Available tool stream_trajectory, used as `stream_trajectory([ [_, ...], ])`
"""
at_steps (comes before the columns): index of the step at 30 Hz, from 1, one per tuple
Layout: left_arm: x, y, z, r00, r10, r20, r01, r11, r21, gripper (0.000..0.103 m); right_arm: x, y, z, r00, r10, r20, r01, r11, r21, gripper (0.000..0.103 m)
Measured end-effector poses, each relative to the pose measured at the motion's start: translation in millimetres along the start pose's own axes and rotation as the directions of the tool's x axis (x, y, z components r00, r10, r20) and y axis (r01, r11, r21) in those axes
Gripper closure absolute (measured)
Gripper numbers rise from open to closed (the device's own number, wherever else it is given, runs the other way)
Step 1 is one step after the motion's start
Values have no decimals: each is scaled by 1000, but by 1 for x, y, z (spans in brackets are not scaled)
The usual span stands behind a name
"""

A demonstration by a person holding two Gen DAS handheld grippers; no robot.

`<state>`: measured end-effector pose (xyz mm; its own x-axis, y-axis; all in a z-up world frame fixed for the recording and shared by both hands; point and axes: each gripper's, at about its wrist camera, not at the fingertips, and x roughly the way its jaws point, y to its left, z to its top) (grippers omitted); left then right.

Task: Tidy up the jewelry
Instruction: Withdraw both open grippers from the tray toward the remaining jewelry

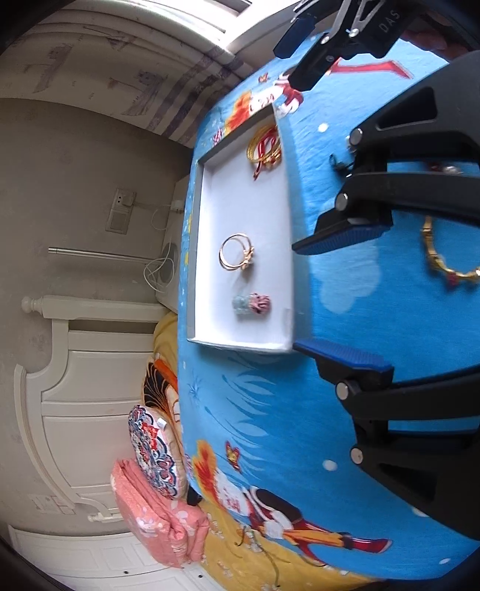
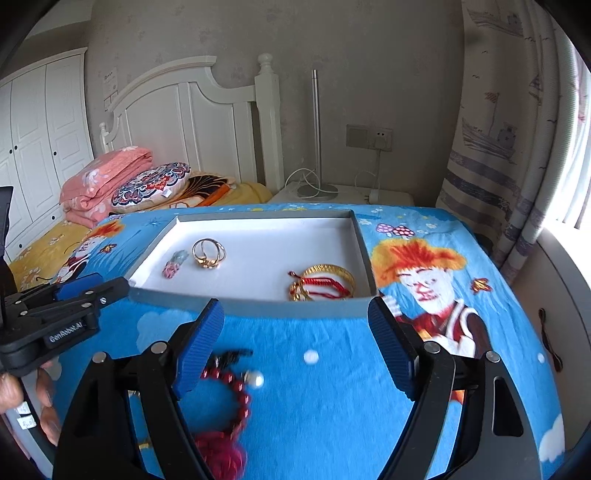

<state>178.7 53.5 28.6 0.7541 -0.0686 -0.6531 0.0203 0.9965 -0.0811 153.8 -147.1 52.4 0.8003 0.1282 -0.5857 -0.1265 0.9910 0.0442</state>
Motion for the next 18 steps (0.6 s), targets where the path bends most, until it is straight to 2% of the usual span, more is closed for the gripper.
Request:
stream_trajectory([
  [9,-41,5,-32,1000,-12,2,12,1000,12,57,-47,-1,-28,999,11,32,-12,1000,22,28],
  [18,-67,3,-71,999,-45,-12,45,999,25,57,-66,-9,-57,1000,26,6,-26,997,72,28],
])
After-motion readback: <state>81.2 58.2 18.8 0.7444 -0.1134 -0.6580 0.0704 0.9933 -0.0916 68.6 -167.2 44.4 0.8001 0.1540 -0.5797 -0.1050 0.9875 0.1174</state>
